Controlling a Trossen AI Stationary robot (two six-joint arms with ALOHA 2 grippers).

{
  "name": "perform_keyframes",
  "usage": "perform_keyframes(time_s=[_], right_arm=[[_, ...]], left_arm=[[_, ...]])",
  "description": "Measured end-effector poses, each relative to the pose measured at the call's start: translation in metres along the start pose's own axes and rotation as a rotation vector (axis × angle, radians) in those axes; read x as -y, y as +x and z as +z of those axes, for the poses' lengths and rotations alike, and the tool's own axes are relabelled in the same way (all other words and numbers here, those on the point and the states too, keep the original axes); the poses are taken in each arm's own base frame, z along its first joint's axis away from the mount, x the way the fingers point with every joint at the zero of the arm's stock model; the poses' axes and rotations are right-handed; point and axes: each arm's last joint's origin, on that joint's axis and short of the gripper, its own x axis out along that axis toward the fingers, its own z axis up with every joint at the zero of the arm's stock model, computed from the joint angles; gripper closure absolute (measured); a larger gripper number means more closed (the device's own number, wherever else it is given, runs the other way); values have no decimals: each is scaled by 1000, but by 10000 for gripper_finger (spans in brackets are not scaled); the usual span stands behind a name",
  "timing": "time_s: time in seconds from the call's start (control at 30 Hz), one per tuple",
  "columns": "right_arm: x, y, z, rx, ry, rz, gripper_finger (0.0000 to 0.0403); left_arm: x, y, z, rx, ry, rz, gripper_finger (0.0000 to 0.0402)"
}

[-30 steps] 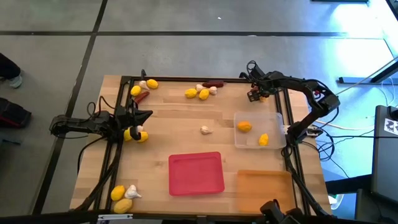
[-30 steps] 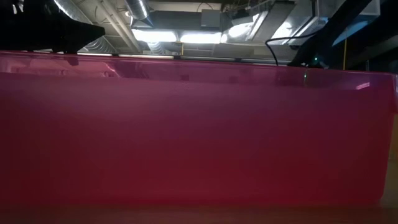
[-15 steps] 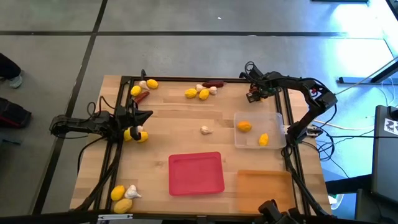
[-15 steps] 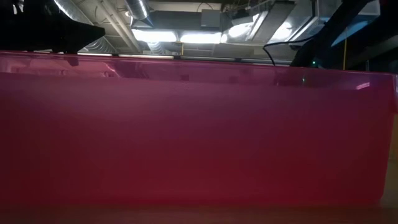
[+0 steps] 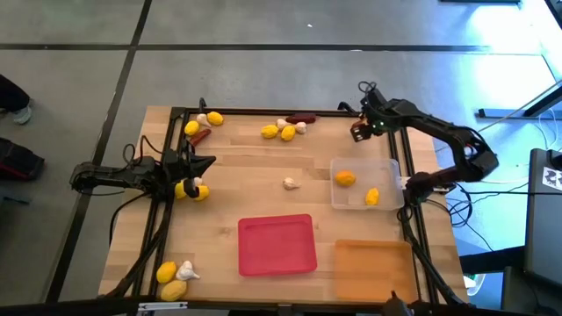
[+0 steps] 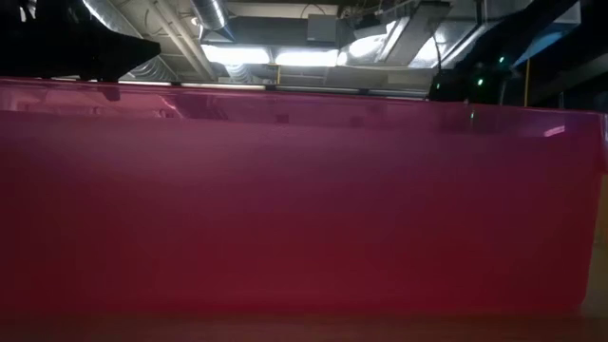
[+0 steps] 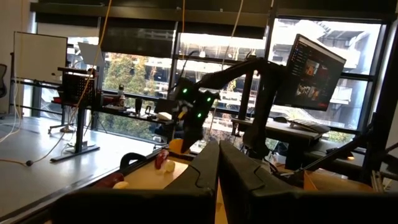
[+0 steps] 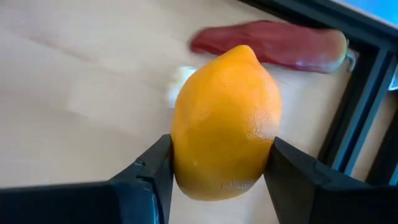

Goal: Sort produce into baskets
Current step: Put the yellow lemon into the transparent bin

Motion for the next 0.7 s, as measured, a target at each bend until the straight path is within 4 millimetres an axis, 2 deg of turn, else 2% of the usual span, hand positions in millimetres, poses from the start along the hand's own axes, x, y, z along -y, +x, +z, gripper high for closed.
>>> perform_keyframes(time_s=[0.13,0.3,0.7], right_arm=[[-11,-23,-13,18,-62,63,215],[-27,-42,-35,-32,-148,119,215],[-65,-65,-82,-152,-335,158,215]], left_arm=[[0,0,0,0,1,0,394],[0,0,0,0,3,0,394],[0,0,0,0,-6,0,394]])
